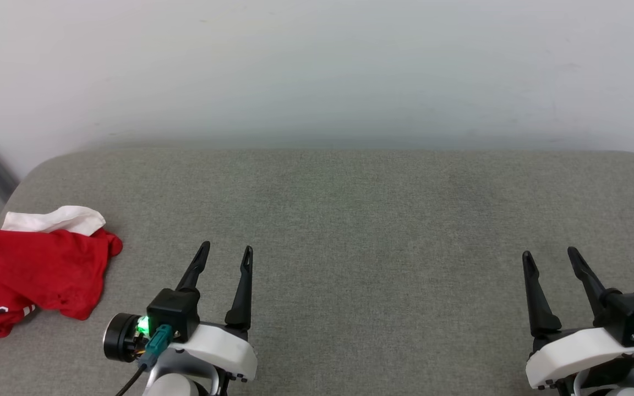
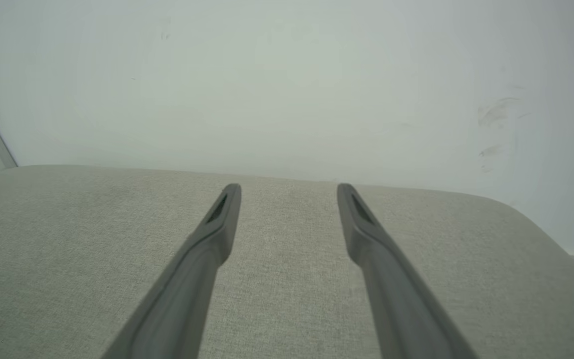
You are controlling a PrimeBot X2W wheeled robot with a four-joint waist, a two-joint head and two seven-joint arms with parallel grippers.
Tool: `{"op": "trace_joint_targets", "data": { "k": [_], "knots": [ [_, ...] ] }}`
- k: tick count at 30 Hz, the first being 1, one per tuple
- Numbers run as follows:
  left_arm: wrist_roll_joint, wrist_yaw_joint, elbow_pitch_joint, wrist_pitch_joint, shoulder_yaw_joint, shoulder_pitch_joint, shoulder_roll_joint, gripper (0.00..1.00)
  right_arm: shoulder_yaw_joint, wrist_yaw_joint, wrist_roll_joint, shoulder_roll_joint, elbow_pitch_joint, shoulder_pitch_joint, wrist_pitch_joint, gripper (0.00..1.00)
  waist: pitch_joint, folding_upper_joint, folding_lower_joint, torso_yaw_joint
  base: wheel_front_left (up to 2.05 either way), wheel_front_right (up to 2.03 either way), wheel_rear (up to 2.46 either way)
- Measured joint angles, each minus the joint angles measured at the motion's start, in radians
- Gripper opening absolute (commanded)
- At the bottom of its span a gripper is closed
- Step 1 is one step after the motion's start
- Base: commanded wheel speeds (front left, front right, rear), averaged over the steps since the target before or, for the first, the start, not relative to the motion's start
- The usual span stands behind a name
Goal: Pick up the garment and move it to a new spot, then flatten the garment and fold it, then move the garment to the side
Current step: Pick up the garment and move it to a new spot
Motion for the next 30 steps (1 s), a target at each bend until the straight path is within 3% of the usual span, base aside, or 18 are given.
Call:
{"op": "trace_joint_targets", "data": {
  "k": [18, 30],
  "knots": [
    [0.044, -0.023, 0.026, -0.017, 0.025, -0.009, -0.021, 1.0, -0.024, 0.0, -0.041, 0.0, 0.018, 0.0, -0.028, 1.0, -0.001, 0.0, -0.0001, 0.038, 0.0, 0.0, 0.0],
    [0.015, -0.02, 0.048, -0.017, 0.072, -0.019, -0.03, 1.0, -0.027, 0.0, -0.054, 0.0, 0.004, -0.001, -0.029, 1.0, 0.007, 0.0, -0.0001, 0.156, 0.0, 0.0, 0.0]
  ]
}}
